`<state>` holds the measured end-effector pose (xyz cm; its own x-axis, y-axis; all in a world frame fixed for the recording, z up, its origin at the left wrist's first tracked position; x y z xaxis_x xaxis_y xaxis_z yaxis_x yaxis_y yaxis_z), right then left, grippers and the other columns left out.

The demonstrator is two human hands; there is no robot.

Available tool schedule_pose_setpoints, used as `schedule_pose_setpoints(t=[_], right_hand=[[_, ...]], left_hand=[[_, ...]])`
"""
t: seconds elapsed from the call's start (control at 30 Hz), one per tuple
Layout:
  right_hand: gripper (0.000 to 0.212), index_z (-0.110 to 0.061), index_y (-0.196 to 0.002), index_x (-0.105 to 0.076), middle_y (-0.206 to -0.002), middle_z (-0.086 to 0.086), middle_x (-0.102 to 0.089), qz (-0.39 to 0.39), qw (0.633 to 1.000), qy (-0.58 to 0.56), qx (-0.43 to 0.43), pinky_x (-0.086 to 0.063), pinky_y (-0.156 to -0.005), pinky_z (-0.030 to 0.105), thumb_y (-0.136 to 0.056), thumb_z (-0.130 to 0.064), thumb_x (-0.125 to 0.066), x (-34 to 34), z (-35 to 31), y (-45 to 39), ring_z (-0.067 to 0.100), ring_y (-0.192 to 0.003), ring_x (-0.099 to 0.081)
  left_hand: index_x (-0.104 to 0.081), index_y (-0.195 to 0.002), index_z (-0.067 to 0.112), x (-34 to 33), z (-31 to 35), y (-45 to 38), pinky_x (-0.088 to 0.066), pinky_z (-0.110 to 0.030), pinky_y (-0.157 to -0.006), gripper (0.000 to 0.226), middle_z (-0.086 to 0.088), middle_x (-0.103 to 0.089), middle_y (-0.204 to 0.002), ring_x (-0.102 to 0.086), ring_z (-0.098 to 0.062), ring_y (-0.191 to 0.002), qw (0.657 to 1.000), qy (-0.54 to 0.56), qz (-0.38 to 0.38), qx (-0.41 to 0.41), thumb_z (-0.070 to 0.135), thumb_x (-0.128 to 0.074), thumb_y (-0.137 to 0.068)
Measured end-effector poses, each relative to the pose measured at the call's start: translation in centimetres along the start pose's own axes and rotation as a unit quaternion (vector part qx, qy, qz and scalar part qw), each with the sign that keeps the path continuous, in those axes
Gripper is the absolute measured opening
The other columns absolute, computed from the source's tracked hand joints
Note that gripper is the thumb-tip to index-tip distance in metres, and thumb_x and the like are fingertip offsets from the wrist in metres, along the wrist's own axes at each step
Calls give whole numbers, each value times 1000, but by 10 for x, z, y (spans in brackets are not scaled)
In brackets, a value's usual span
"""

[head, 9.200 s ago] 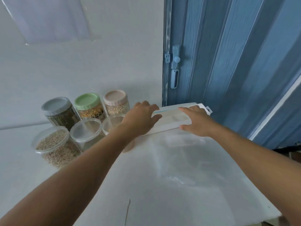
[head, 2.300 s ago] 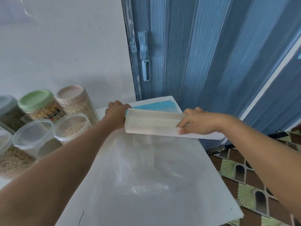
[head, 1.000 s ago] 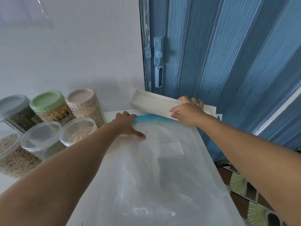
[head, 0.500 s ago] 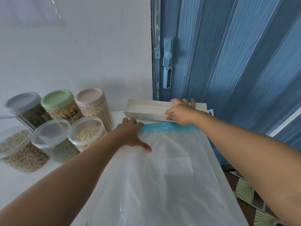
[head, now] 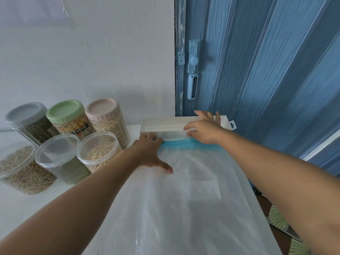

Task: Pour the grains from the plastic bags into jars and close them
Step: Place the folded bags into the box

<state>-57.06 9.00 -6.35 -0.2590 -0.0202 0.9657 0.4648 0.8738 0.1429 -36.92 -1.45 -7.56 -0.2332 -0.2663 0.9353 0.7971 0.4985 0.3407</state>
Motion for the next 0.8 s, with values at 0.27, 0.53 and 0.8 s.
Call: schedule_pose_setpoints(t=[0.27, 0.53, 0.8], right_hand=[[25, -35, -118, -69, -109, -7, -55, 107, 989, -82, 68, -42, -99, 43, -96, -45, -65, -16, -3, 68, 21, -112, -51], [46, -34, -136, -62, -142, -2, -55, 21, 996, 14, 82, -34, -113, 45, -99, -60, -53, -40, -12, 99, 25, -133, -47], [57, -31, -159, -36, -170, 3, -24, 45, 997, -6, 65, -14, -126, 44, -107, -55, -39, -41, -8, 117, 25, -157, -17]], left_hand=[[-51, -148, 31, -4, -18, -22, -30, -40, -119, 69, -10, -44, -152, -35, -31, -141, 994, 88, 67, 17, 59, -72, -89], [-48, -150, 25, -10, -13, -14, -39, -41, -113, 57, -12, -45, -150, -42, -29, -135, 980, 128, 146, 34, 41, -66, -99], [-19, -164, 39, -33, 41, 69, -17, -44, -127, 93, 3, -15, -173, -13, -24, -159, 987, 62, 107, -98, 87, -40, -88]])
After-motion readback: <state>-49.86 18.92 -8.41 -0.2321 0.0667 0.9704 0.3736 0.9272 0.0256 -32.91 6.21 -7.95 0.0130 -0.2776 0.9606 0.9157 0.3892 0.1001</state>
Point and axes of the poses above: each hand's wrist, its own y-axis away from the middle knuckle, its own x-axis out of the back of the hand, z = x × y, the point moved 4 cm from there along -y, towards the middle knuckle
